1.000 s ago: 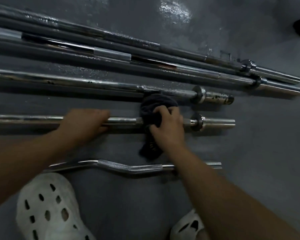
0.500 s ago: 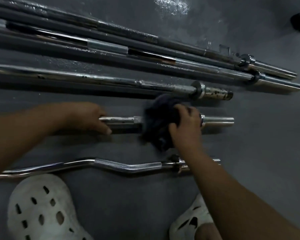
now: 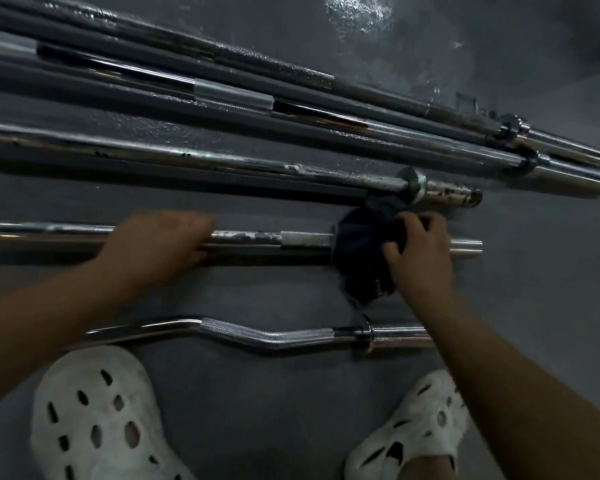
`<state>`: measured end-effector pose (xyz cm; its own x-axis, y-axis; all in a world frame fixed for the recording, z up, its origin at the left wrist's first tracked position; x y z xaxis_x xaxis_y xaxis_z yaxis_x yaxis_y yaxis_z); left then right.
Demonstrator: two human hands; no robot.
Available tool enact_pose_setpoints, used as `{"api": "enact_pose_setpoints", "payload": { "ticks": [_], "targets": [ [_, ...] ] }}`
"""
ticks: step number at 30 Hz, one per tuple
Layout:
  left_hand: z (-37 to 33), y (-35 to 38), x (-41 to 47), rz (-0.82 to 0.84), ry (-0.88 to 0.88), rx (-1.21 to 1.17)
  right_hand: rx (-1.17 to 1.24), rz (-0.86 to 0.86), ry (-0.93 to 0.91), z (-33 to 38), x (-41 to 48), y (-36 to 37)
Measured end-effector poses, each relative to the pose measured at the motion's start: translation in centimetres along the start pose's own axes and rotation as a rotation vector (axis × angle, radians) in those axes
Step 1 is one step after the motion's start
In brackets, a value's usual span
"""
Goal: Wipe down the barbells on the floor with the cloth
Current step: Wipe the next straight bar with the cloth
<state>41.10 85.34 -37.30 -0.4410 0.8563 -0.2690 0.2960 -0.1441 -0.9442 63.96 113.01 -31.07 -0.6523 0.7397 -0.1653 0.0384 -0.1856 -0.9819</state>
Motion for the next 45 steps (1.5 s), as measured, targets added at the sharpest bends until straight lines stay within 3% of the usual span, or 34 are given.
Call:
{"api": "enact_pose_setpoints", "payload": {
  "ticks": [1,3,5,6,7,9,11,12,14,15,17,18,20,21,22,23,25,26,28,30,32,33,35,37,39,43,45],
  "targets": [
    [-0.5,0.1,-0.4,-0.037,-0.002,-0.014,0.046,-0.064,0.109,0.5,-1.0,0.4],
    [0.1,0.8,1.2,0.273,-0.069,-0.116,0.171,-0.145,0.314,4.5,-3.0,2.3],
    [0.5,0.9,3.2,0.700,-0.106,-0.297,0.251,-0.106,0.249,9.5,-4.3,3.2],
    [0.5,0.5,4.0,0.780,-0.104,-0.324,0.269,-0.051,0.121,10.7,-4.6,3.1],
    [0.7,0.2,4.2,0.784,-0.116,-0.316,0.275,0.004,-0.020,10.9,-4.4,2.5],
    [1.1,-0.1,3.6,0.492,-0.120,-0.057,0.212,0.039,-0.188,7.5,-3.0,1.1],
    [-0.3,-0.4,1.2,0.121,-0.064,0.089,0.165,-0.050,-0.001,1.8,-1.7,0.2],
    [-0.5,0.1,1.0,0.099,-0.067,0.043,0.228,-0.117,0.176,0.5,-1.8,0.0],
    [0.1,1.0,2.5,0.388,-0.086,-0.118,0.283,-0.129,0.353,3.4,-2.5,1.6],
    [0.4,1.3,3.2,0.591,-0.094,-0.208,0.250,-0.064,0.282,6.7,-3.0,2.3],
    [0.5,1.3,4.2,0.717,-0.064,-0.233,0.254,0.046,-0.092,12.5,-3.6,2.7],
    [0.6,1.0,4.2,0.639,-0.060,-0.194,0.285,0.107,-0.253,13.6,-3.9,2.4],
    [0.7,0.1,2.7,0.237,-0.062,-0.006,0.272,0.099,-0.357,11.0,-2.7,1.3],
    [0.1,-0.3,1.1,0.052,-0.042,0.034,0.239,0.029,-0.257,7.7,-1.9,1.0],
    [-0.4,-0.3,0.0,-0.028,-0.034,0.020,0.211,-0.059,-0.073,4.0,-1.4,0.7],
    [-0.5,-0.1,0.0,0.022,-0.045,-0.012,0.231,-0.138,0.133,0.9,-1.8,0.4],
    [0.6,0.9,1.4,0.370,-0.085,-0.136,0.295,-0.195,0.399,0.6,-3.5,1.5],
    [0.8,1.0,2.1,0.567,-0.086,-0.240,0.325,-0.177,0.403,2.7,-4.2,2.3],
    [0.8,0.6,3.0,0.695,-0.065,-0.361,0.347,-0.054,0.139,7.6,-4.6,3.0],
    [1.2,0.0,2.7,0.493,-0.066,-0.264,0.394,0.089,-0.079,9.2,-3.8,2.4],
    [0.7,-0.1,0.7,0.063,-0.038,-0.101,0.357,0.086,-0.057,5.4,-2.1,1.1],
    [0.1,-0.3,-0.2,-0.064,-0.021,-0.079,0.293,0.062,0.013,2.7,-1.5,0.4],
    [0.4,0.3,-0.6,-0.052,-0.031,-0.065,0.131,0.038,0.110,-1.3,-1.2,-0.5],
    [0.7,0.4,-0.5,0.041,-0.040,-0.049,0.220,0.012,0.153,-1.6,-1.4,-0.4],
    [0.6,0.1,0.2,0.080,-0.042,-0.007,0.348,-0.033,0.207,0.2,-1.9,0.7],
    [0.3,-0.1,0.5,0.093,-0.073,0.079,0.252,-0.096,0.324,7.4,-3.8,4.3],
    [0.4,0.2,1.4,0.237,-0.076,0.033,0.279,-0.093,0.194,10.6,-4.3,4.6]
  ]
}}
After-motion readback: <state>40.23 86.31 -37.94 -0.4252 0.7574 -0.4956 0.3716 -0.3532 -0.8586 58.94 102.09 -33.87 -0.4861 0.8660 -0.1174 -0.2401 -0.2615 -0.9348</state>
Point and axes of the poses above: each hand's wrist, its own x-axis towards the middle knuckle, its own y-axis out of the palm, z = x × y, the point moved 5 cm from there along x, towards the middle knuckle, and after that the axes turned 7 degrees about -y, right-handed, at the moved point
